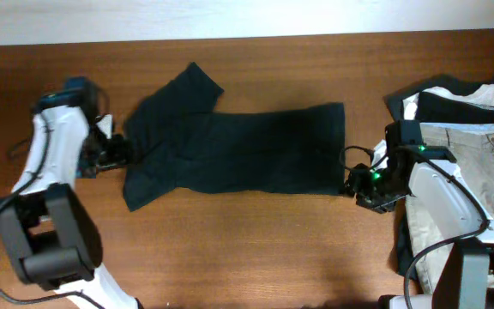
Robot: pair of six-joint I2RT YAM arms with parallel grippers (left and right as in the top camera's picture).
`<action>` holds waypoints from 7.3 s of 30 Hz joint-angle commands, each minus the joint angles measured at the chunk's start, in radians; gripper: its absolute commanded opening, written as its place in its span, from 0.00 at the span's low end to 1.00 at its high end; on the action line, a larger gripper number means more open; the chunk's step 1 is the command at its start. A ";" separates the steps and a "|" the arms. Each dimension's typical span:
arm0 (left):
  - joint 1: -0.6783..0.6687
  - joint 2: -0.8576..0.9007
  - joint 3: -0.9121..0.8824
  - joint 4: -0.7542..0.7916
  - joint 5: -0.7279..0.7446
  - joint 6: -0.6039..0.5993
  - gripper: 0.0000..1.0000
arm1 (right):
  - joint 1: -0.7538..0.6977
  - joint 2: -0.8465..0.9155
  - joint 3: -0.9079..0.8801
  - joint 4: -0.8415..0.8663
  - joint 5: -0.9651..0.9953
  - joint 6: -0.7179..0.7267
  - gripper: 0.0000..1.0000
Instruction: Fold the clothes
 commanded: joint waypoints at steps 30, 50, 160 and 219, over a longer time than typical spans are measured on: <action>-0.002 0.159 0.083 0.216 0.405 0.251 0.70 | 0.002 0.087 -0.214 0.380 -0.046 -0.010 0.40; -0.219 0.259 0.106 0.299 0.135 0.275 0.00 | 0.002 0.119 -0.214 0.386 -0.046 -0.010 0.36; -0.024 0.293 0.458 -0.064 0.457 0.329 0.55 | 0.105 0.104 0.287 -0.306 0.213 -0.116 0.48; -0.325 0.221 0.543 -0.166 -0.034 0.346 0.02 | -0.040 0.220 0.293 -0.212 0.130 -0.261 0.04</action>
